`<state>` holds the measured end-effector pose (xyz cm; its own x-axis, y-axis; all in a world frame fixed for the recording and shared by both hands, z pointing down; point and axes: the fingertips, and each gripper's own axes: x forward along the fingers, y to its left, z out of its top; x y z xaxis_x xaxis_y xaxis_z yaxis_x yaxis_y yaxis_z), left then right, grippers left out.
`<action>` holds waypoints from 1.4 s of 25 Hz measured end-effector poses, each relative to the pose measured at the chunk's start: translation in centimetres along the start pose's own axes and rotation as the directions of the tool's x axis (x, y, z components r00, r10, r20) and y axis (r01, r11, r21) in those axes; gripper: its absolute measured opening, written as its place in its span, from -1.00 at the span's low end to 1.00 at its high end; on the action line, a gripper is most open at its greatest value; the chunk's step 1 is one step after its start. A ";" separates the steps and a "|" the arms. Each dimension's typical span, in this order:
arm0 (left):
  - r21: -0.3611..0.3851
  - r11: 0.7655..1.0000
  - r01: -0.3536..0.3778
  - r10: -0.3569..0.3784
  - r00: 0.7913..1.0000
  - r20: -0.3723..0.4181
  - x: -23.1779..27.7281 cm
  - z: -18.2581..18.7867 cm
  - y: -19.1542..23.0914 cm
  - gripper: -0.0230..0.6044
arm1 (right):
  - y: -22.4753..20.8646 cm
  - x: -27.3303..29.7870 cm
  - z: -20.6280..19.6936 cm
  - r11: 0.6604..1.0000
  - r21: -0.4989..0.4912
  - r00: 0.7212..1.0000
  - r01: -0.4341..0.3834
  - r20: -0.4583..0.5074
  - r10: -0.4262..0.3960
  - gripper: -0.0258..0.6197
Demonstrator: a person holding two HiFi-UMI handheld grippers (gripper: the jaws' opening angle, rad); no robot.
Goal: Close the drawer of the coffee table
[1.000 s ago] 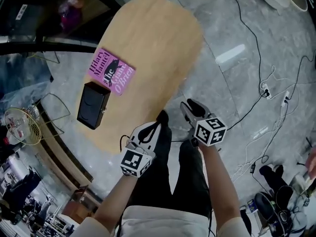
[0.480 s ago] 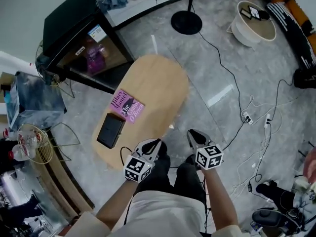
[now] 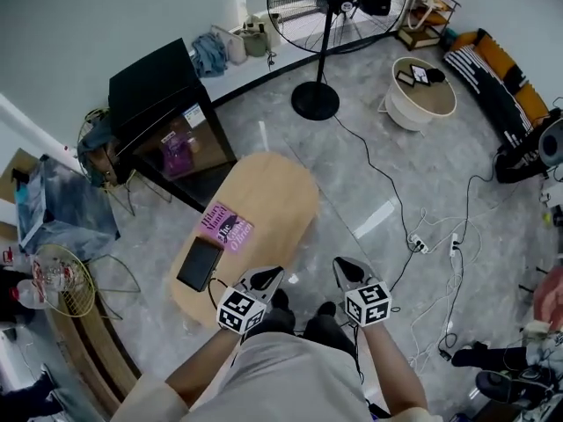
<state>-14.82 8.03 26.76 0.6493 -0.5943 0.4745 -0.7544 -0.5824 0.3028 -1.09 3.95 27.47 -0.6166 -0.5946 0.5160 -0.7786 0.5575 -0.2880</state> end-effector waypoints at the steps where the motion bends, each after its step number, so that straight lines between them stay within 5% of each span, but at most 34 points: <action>1: 0.005 1.000 -0.004 0.004 1.000 0.012 -0.2 0.8 -0.4 -0.90 | 0.0 -1.0 0.8 1.000 -0.002 1.000 0.006 0.020 -0.006 -0.87; 10: 0.045 0.997 -0.067 0.061 0.989 0.135 -2.1 6.5 -5.1 -0.90 | -0.4 -8.2 5.2 0.998 -0.060 0.992 0.009 0.126 -0.001 -0.88; 15: -0.010 0.997 -0.082 0.082 0.976 0.201 -3.8 8.3 -7.7 -0.90 | -0.3 -12.2 6.5 0.991 -0.130 0.986 0.015 0.168 0.007 -0.89; 35: 0.040 0.977 -0.207 0.188 0.940 0.286 -6.0 12.4 -10.4 -0.90 | -2.0 -19.1 11.2 0.975 -0.219 0.951 0.040 0.309 0.030 -0.89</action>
<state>-9.70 10.76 10.48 0.4962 -0.8264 0.2662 -0.8681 -0.4684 0.1642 10.94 7.72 9.09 -0.6455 -0.7274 0.2326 -0.7585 0.6463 -0.0836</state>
